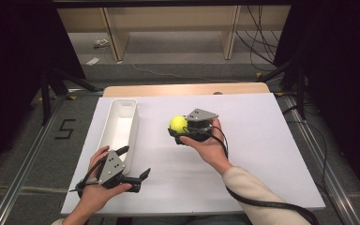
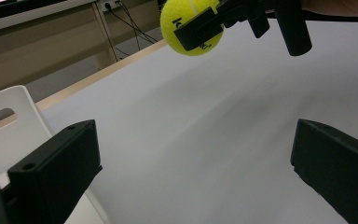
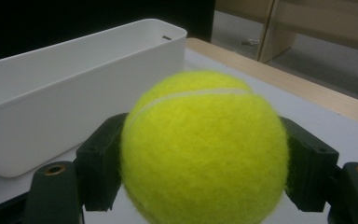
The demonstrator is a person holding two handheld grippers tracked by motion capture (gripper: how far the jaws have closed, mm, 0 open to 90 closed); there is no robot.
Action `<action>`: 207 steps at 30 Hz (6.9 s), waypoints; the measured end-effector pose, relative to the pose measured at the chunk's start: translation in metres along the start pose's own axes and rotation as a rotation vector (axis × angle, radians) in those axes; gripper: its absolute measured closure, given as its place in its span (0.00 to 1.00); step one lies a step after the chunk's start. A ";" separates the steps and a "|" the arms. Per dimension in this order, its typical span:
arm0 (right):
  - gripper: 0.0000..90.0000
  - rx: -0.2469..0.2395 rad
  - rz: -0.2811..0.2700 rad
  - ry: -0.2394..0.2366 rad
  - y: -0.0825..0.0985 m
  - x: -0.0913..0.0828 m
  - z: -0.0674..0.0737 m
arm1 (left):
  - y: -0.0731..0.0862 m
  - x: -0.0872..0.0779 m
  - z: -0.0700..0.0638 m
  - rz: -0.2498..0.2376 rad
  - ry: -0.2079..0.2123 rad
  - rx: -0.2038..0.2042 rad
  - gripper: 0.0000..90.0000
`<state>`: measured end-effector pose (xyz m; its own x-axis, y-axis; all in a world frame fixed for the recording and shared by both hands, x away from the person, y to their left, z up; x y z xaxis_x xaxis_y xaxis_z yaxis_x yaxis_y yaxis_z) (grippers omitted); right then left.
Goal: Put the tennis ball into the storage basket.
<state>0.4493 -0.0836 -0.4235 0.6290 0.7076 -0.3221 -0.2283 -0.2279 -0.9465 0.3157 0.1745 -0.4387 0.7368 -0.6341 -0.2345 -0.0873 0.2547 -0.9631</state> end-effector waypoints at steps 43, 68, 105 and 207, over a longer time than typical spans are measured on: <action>0.30 0.015 -0.008 -0.012 -0.004 0.009 0.004 | 0.001 0.002 -0.002 0.004 0.015 -0.001 0.01; 0.30 -0.002 -0.026 -0.016 -0.011 0.011 0.012 | -0.001 0.002 -0.004 -0.005 0.026 0.008 0.01; 0.30 -0.015 -0.027 -0.018 -0.016 0.012 0.017 | -0.001 0.004 -0.004 -0.001 0.027 0.005 0.01; 0.30 -0.056 -0.011 -0.095 -0.045 0.057 0.057 | -0.001 0.003 -0.005 0.000 0.037 0.015 0.01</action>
<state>0.4529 0.0052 -0.3981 0.5571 0.7699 -0.3113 -0.1781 -0.2555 -0.9503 0.3148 0.1687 -0.4391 0.7117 -0.6603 -0.2397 -0.0770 0.2658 -0.9609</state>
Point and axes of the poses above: each handheld gripper's, and its own axes: x roughly forward along the jaws, y roughly out of its underside, z roughly to its left, the point moved 1 cm from there along x, roughly forward along the jaws, and after that the axes turned 6 degrees about -z, right-handed, at the moved point
